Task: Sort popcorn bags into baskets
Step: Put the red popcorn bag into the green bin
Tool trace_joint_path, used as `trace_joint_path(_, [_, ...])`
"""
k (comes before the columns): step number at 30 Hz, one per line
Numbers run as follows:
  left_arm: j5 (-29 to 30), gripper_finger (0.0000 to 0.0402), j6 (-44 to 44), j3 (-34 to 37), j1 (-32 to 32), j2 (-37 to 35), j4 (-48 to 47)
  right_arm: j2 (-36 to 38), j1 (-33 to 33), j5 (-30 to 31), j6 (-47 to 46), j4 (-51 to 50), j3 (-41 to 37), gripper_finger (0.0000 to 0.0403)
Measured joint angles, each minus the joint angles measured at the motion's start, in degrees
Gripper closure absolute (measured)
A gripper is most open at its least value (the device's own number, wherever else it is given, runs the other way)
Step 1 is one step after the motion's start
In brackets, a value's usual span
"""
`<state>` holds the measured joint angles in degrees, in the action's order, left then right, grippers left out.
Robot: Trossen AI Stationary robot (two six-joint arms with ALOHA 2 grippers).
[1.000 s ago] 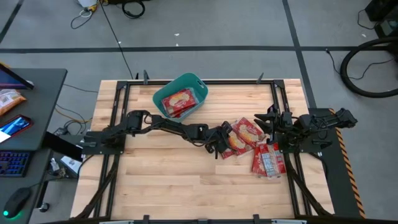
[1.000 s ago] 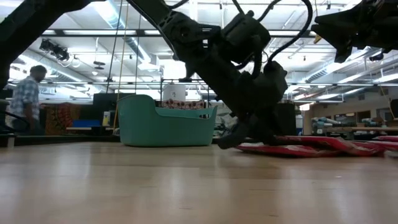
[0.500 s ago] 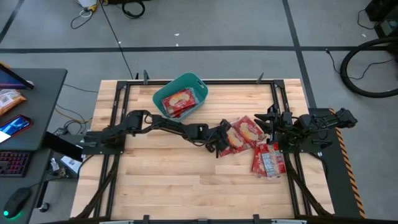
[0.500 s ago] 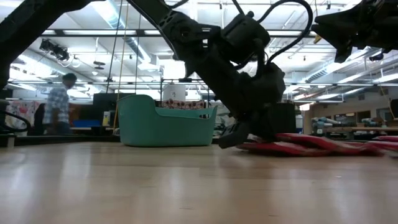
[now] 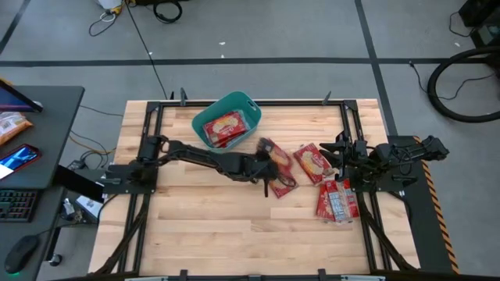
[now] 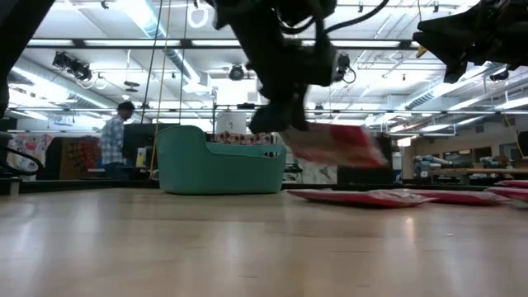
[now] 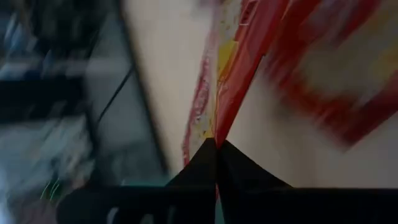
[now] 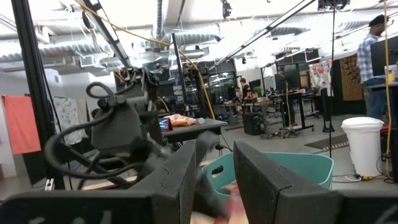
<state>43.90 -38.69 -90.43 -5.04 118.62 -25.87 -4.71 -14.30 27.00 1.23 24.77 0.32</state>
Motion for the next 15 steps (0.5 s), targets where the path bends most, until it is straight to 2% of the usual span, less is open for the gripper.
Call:
trace_joint_path(2, [5.88, 0.0399, 3.61, 0.00, -0.08, -1.21, -4.64, 0.00, 0.00, 0.00, 0.00, 0.00, 0.00, 0.0289])
trace_joint_path(10, [21.30, 0.0400, 22.31, 0.00, 0.01, -5.14, -20.91, 0.00, 0.02, -0.04, -0.02, -0.02, 0.00, 0.0289])
trace_joint_path(15, [23.46, 0.0400, 36.59, -0.07, 0.77, -6.99, -31.94, 0.00, 0.02, -0.04, -0.02, -0.03, 0.01, 0.0289])
